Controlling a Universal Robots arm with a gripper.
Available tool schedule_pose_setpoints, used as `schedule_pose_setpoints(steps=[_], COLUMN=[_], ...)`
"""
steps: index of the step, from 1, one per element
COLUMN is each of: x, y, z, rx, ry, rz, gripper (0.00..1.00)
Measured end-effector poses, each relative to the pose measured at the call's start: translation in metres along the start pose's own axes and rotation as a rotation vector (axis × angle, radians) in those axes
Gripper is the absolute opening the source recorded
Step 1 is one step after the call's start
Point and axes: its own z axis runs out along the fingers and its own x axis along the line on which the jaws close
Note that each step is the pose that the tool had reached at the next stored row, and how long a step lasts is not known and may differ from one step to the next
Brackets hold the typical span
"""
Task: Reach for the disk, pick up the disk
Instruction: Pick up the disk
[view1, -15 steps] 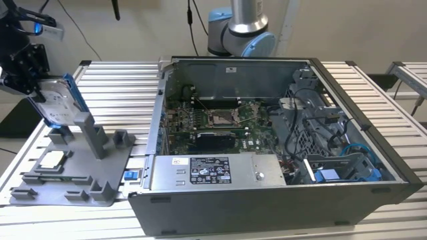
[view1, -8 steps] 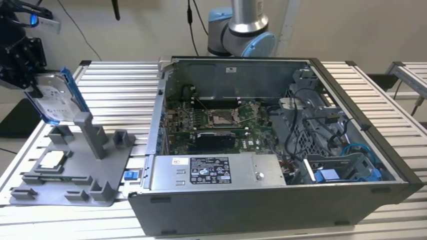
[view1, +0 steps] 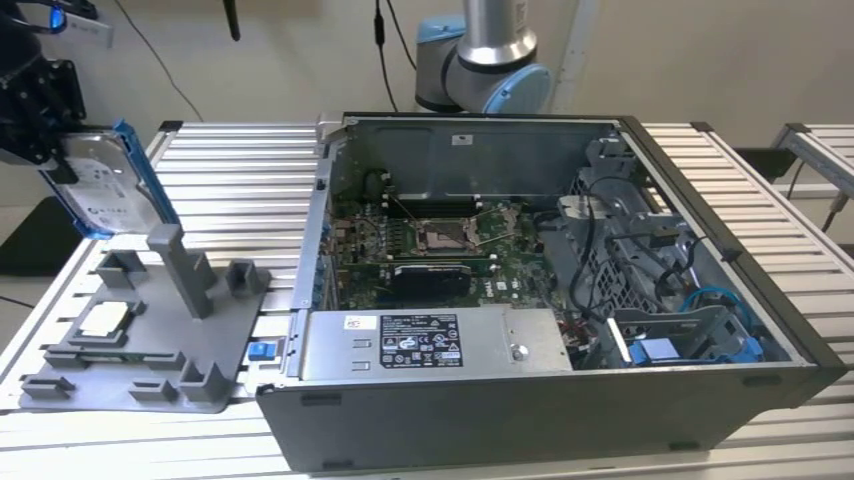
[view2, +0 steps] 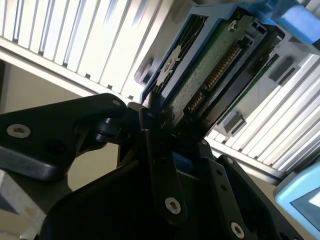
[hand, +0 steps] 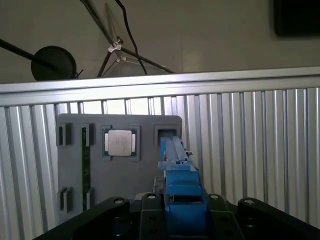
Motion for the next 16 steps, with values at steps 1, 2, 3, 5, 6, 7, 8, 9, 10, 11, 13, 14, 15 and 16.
schedule_pose_setpoints(steps=[1, 2, 3, 5, 6, 7, 8, 9, 10, 11, 13, 14, 15, 16], x=[-0.0001, -0.0003, -0.0004, -0.0007, -0.0008, -0.0009, -0.0010, -0.0012, -0.0013, -0.0014, -0.0016, -0.0017, -0.0018, -0.0019], y=[0.0000, 0.0000, 0.0000, 0.0000, 0.0000, 0.0000, 0.0000, 0.0000, 0.0001, 0.0001, 0.0001, 0.0001, 0.0001, 0.0001], z=[-0.0020, -0.0039, -0.0056, -0.0091, -0.0108, -0.0125, -0.0142, -0.0159, -0.0174, -0.0189, -0.0216, -0.0230, -0.0243, -0.0257], rx=[-0.0001, 0.0000, -0.0001, -0.0001, 0.0000, -0.0001, -0.0001, -0.0001, -0.0001, -0.0001, -0.0001, -0.0001, 0.0000, -0.0001], ry=[0.0001, 0.0000, 0.0001, 0.0000, 0.0000, 0.0000, 0.0001, 0.0000, 0.0000, 0.0001, 0.0000, 0.0001, 0.0000, 0.0000], rz=[0.000, 0.000, 0.000, 0.000, 0.000, 0.000, 0.000, 0.000, 0.000, 0.000, 0.000, 0.000, 0.000, 0.000], gripper=[0.00, 0.00, 0.00, 0.00, 0.00, 0.00, 0.00, 0.00, 0.00, 0.00, 0.00, 0.00, 0.00, 0.00])
